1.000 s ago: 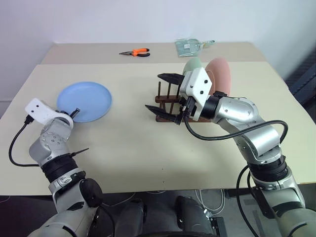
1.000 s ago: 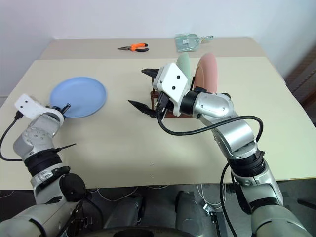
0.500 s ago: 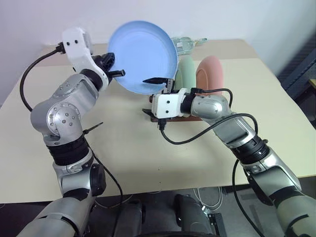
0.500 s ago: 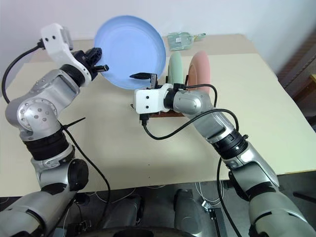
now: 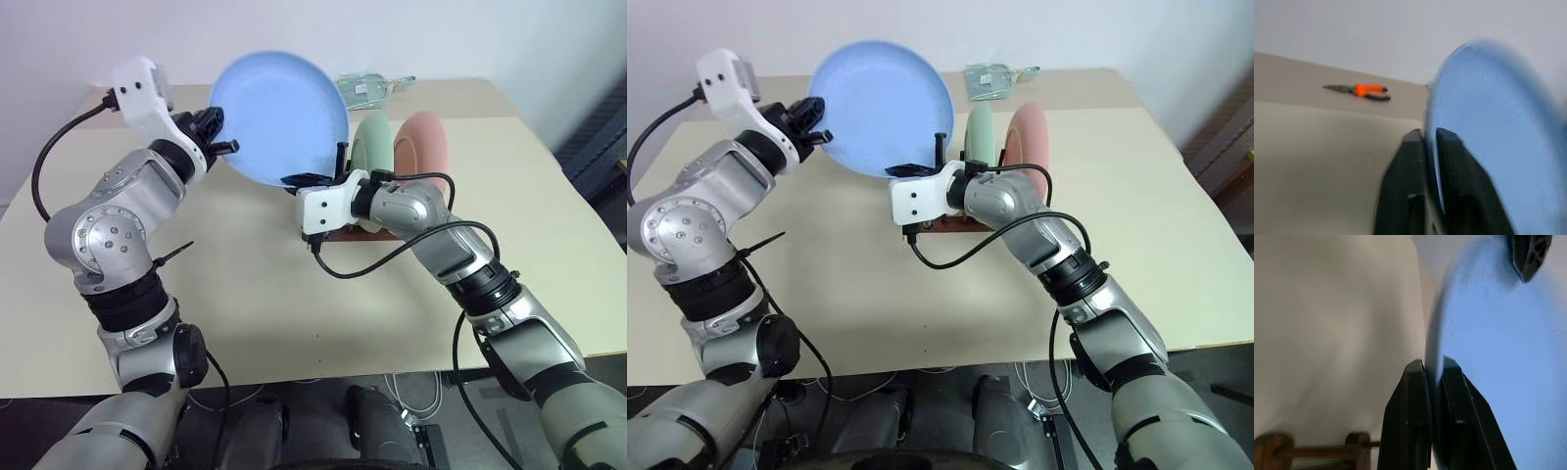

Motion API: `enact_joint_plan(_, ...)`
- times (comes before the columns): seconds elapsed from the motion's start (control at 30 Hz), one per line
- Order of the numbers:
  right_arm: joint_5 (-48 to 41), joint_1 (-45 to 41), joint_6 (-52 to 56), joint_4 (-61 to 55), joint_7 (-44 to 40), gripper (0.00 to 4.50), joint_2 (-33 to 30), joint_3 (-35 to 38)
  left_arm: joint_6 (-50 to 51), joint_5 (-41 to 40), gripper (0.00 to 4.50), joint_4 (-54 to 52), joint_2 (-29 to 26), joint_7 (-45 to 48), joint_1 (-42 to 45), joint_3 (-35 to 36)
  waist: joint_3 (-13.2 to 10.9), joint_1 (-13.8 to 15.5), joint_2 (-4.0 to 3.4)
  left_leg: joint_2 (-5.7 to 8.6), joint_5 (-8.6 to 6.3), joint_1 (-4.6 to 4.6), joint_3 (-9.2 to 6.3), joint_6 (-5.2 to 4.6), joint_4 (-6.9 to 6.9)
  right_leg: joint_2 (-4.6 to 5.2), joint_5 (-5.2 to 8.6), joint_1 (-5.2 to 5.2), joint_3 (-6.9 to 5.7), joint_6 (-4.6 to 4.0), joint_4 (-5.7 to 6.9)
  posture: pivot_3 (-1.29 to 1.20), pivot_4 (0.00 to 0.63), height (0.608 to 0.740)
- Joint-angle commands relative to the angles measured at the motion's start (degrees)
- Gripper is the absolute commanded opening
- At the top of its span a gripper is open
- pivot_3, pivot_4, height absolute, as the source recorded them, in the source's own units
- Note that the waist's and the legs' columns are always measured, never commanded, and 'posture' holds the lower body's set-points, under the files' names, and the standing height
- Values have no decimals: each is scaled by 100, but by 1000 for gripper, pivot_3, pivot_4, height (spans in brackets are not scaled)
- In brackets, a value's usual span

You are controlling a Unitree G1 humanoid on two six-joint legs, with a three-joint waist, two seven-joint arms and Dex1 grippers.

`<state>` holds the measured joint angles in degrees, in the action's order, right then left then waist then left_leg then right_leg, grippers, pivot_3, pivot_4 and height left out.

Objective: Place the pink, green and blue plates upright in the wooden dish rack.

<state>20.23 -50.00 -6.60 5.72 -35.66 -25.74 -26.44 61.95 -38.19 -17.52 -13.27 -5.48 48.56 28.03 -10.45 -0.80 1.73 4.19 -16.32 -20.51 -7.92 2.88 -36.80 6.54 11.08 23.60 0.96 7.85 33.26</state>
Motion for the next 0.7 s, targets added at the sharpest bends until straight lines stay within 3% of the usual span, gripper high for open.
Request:
enact_joint_plan(0.03, -242, 34, 120, -381, 82, 0, 166, 414, -1188, 211, 2353, 360, -257, -336, 452, 711, 1, 1, 1, 0, 0, 0, 0, 0, 0, 0, 0, 0, 0, 0, 0, 0, 150, 740)
enact_joint_plan(0.13, -1123, 203, 759, -920, -9, 0, 629, 898, -2414, 919, 3874, 980, -1006, -262, 311, 956, 1, -79, 0, -5, 4, 10, 8, 8, 18, -5, -3, 7, 8, -5, -1, 0, 150, 740)
enact_joint_plan(0.3, -3004, 336, 2851, -2049, 233, 0, 1612, 1947, -3574, 1795, 3874, 990, -1814, 1337, -1310, -436, 9, -31, -3, -7, 20, 8, 6, 30, 72, -7, -11, 38, 17, -17, 2, 0, 150, 740)
enact_joint_plan(0.53, -5399, 378, 5455, -2880, 1619, 0, 2865, 3268, -4097, 1907, 3874, 433, -1600, 2876, -3273, -1889, 15, 1, 7, -7, 2, -3, -5, -7, 62, -2, -25, 46, 15, -42, 0, 0, 150, 740)
enact_joint_plan(0.7, -6141, 365, 6286, -2879, 2685, 0, 3352, 3782, -4456, 2064, 3874, 234, -1716, 3584, -3877, -2424, 10, -24, -13, -20, 5, -1, -2, -2, 80, -28, -29, 77, 20, -59, 16, 0, 150, 740)
